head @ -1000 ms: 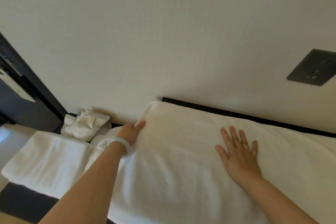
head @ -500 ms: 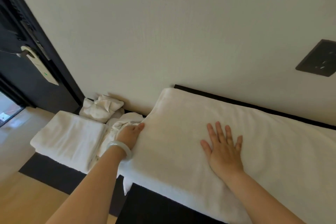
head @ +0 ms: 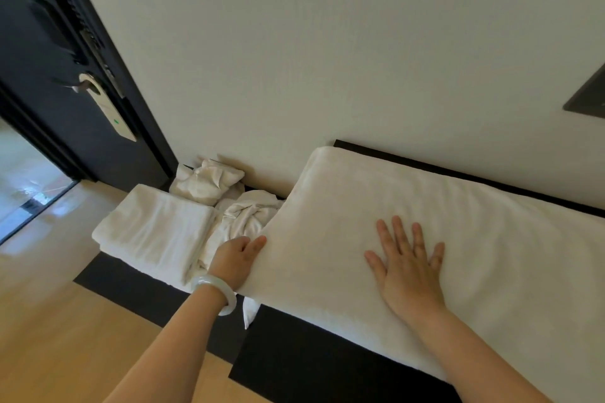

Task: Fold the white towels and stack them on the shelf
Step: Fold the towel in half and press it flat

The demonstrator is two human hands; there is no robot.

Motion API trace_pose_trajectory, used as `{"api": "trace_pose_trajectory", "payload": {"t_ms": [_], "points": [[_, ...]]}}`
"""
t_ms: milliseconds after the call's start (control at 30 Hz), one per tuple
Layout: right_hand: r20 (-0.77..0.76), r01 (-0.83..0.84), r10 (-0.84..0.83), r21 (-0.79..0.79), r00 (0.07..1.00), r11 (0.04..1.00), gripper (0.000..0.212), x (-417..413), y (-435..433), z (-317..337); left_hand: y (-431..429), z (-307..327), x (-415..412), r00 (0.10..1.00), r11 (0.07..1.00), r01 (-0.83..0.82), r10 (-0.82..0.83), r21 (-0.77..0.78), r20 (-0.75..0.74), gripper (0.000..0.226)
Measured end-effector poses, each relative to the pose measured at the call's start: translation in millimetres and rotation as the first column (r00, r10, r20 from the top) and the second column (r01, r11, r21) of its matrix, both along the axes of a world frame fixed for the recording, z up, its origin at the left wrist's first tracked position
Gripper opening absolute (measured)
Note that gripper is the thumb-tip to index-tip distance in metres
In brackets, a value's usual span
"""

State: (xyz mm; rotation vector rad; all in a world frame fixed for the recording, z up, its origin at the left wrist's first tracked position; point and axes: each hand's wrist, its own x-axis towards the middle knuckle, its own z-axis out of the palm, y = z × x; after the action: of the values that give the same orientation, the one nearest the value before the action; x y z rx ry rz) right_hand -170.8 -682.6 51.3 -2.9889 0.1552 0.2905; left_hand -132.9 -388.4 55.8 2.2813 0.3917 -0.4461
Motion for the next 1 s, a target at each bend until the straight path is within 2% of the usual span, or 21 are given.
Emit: {"api": "trace_pose_trajectory", "payload": {"t_ms": [33,100,133,200,267,333,400,567,667,733,833,900,1000], "points": [[-0.004,0.008,-0.008,0.041,1.000,0.999,0.078,-1,-1,4,-7,3,0,0.999,0.987,0.032,-0.038,0.159,0.032,0.049],[0.048,0.059,-0.063,0.091,0.997,0.994,0.082,-7,-10,12,-37,12,-2,0.961,0.860,0.052,-0.181,0.507,0.209,0.047],[0.077,0.089,-0.095,0.075,0.992,0.993,0.080,-11,-15,15,-62,17,-4,0.907,0.825,0.058,-0.278,0.562,0.315,0.053],[0.092,0.129,-0.128,0.002,0.987,0.992,0.070,-23,-21,13,-123,28,-13,0.777,0.823,0.232,-0.478,0.519,0.410,0.063],[0.087,0.109,-0.109,0.002,0.990,0.994,0.064,-37,-25,4,-176,25,-24,0.663,0.700,0.472,-0.682,0.536,0.308,0.066],[0.073,0.069,-0.070,0.009,0.995,0.998,0.064,-49,-43,-3,-198,12,-29,0.625,0.577,0.573,-0.767,0.582,0.146,0.063],[0.071,0.117,-0.116,-0.003,0.991,0.993,0.064,-65,-82,-5,-196,-1,-30,0.654,0.571,0.564,-0.750,0.596,0.098,0.061],[0.006,0.415,-0.417,-0.105,0.909,0.904,0.072,-125,-195,6,-197,-5,-30,0.673,0.568,0.543,-0.735,0.619,0.084,0.058],[-0.064,0.430,-0.432,-0.039,0.900,0.902,0.076,-125,-205,15,-217,2,-35,0.708,0.608,0.518,-0.699,0.602,0.097,0.062],[-0.024,0.340,-0.339,0.068,0.941,0.938,0.066,-110,-189,18,-253,9,-43,0.625,0.590,0.550,-0.760,0.591,0.176,0.064],[0.076,0.193,-0.203,0.119,0.976,0.974,0.057,-95,-165,13,-318,10,-61,0.427,0.472,0.667,-0.876,0.577,0.224,0.060],[0.087,0.183,-0.191,0.091,0.978,0.979,0.057,-103,-169,6,-339,2,-69,0.391,0.412,0.696,-0.904,0.588,0.172,0.058],[0.088,0.294,-0.297,0.042,0.951,0.955,0.059,-149,-213,-2,-337,-13,-70,0.396,0.403,0.661,-0.904,0.633,0.162,0.064]]}}
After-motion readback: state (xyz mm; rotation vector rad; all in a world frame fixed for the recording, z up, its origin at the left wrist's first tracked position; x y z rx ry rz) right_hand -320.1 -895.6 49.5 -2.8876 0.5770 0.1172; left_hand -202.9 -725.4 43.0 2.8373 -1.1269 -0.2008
